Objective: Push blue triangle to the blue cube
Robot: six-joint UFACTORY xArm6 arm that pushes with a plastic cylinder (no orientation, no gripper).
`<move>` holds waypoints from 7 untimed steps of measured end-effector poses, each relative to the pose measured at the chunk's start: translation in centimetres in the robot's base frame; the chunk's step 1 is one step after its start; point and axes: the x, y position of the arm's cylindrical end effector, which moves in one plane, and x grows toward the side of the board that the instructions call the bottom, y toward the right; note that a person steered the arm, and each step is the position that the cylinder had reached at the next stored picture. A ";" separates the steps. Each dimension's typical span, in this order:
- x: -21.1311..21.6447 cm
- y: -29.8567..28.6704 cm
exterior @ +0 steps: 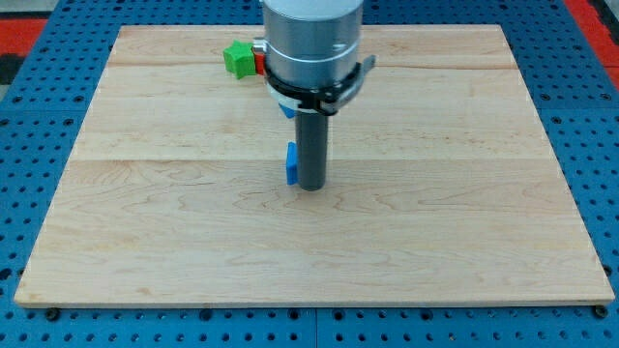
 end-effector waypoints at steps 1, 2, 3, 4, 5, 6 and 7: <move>-2.9 -1.7; -4.5 -2.3; -4.1 -3.2; -4.1 -5.5; -4.1 -7.3; -4.2 -7.8; -4.9 -7.7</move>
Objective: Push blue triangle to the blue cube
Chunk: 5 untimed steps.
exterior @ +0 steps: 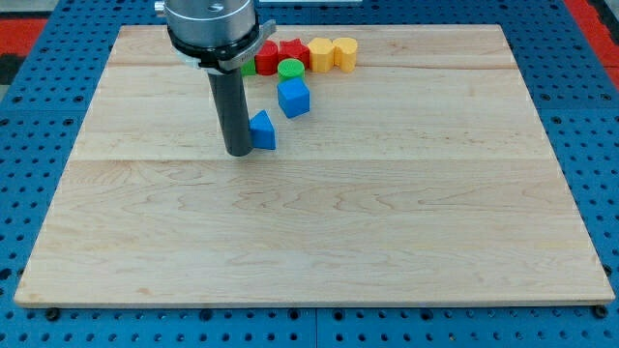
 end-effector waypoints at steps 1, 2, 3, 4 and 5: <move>-1.7 0.1; -2.3 0.5; -2.4 1.4; -2.4 2.4; -2.4 2.8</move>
